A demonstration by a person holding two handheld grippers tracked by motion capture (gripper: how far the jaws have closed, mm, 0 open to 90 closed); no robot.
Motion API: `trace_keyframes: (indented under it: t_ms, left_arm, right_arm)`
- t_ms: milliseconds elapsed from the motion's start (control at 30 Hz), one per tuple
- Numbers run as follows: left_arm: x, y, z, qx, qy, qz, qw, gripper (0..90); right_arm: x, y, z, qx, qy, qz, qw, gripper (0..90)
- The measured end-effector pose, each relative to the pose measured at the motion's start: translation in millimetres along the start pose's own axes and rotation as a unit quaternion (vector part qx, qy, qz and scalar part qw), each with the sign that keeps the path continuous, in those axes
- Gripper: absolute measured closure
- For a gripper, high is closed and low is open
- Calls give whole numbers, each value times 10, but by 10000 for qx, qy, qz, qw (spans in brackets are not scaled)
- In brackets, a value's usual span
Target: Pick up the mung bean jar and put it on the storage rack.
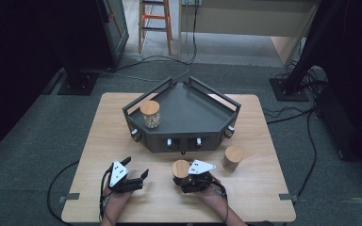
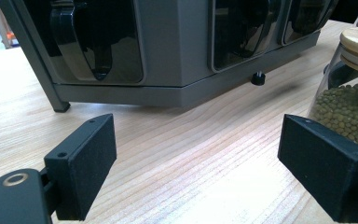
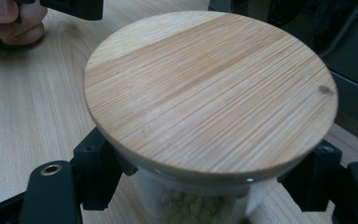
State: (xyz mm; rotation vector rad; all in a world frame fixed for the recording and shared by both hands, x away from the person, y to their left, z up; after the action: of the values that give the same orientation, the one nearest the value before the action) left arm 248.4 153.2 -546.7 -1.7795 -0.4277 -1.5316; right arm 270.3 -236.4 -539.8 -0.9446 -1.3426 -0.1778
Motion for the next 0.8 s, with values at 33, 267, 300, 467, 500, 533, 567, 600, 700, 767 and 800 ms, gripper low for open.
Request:
trace_keyframes:
  t_ms: [33, 267, 300, 467, 500, 533, 567, 600, 700, 767, 800]
  left_arm:
    - [0, 1, -1, 4, 0, 0, 10000, 114]
    - [-1, -2, 7, 7, -50, -12, 10000, 114]
    - [-3, -2, 8, 7, -62, -21, 10000, 114]
    - [-3, -3, 6, 13, -50, -22, 10000, 114]
    - [-3, -3, 6, 14, -50, -20, 10000, 114]
    - [-2, -3, 6, 15, -55, -20, 10000, 114]
    - [-4, -3, 7, 15, -66, -32, 10000, 114]
    - [-4, -3, 10, 11, -82, -37, 10000, 114]
    - [-6, -6, 15, 6, -109, -45, 9999, 114]
    - [-5, -5, 15, 6, -110, -43, 9999, 114]
    - [-5, -5, 15, 5, -109, -40, 9999, 114]
  right_arm:
    - [0, -1, 2, -5, 3, 1, 10000, 249]
    - [-2, -2, 19, -87, 11, -16, 10000, 252]
    - [-2, -1, 18, -102, 22, -16, 9999, 252]
    - [0, -11, 10, -203, 94, 11, 9997, 252]
    - [3, -13, 6, -198, 115, 21, 9997, 253]
    - [5, -15, 1, -179, 138, 24, 9997, 252]
    - [6, -16, -2, -171, 148, 26, 9997, 253]
    - [9, -18, 0, -177, 145, 28, 9997, 253]
    - [18, -26, 13, -194, 99, 16, 9998, 253]
    - [24, -28, 24, -182, 66, 14, 9998, 253]
    - [29, -31, 31, -190, 42, 26, 9998, 253]
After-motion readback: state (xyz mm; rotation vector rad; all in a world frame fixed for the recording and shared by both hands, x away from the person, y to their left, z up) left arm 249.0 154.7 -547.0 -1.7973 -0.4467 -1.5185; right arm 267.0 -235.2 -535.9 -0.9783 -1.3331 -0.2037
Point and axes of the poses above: each handheld gripper's, and its own axes: y roughly forward along the jaws, x roughly out of its top, z roughly to its left, the point moved 8 cm from there along y, roughly forward along the jaws, and after that the axes turned 8 degrees about -x, right-handed, at the moved point
